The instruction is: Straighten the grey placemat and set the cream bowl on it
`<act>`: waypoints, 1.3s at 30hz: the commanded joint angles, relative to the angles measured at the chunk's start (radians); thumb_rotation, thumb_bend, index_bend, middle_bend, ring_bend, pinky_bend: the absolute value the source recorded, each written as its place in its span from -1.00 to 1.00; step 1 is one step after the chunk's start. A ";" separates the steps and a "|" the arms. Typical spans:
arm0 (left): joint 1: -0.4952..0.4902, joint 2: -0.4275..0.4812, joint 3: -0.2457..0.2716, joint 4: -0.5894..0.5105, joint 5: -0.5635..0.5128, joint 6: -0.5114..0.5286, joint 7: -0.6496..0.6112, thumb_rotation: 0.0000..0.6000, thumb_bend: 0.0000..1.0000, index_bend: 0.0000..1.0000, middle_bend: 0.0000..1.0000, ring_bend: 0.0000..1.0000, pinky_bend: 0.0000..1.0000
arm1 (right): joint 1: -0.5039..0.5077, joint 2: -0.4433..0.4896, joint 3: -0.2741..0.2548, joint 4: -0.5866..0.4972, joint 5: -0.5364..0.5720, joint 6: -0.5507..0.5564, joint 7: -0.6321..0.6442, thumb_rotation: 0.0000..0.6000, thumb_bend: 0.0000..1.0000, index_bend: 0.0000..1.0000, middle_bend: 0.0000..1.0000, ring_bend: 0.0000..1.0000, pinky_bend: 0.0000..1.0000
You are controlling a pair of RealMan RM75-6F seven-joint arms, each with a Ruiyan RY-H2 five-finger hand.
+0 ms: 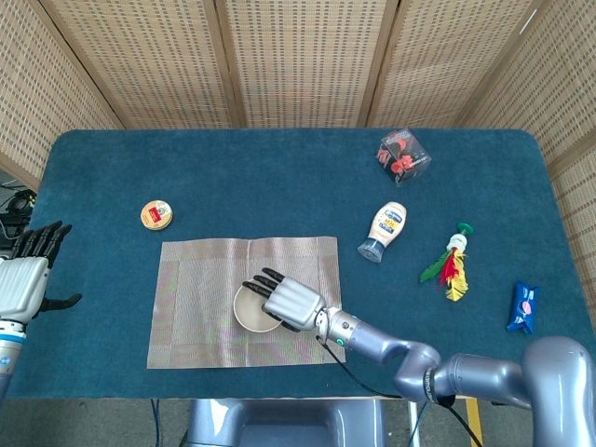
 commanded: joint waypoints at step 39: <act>0.162 -0.070 0.097 0.077 0.249 0.264 -0.064 1.00 -1.00 -1.00 -1.00 -1.00 -1.00 | -0.693 0.497 -0.203 0.084 -0.028 0.936 0.322 1.00 -1.00 -1.00 -1.00 -1.00 -1.00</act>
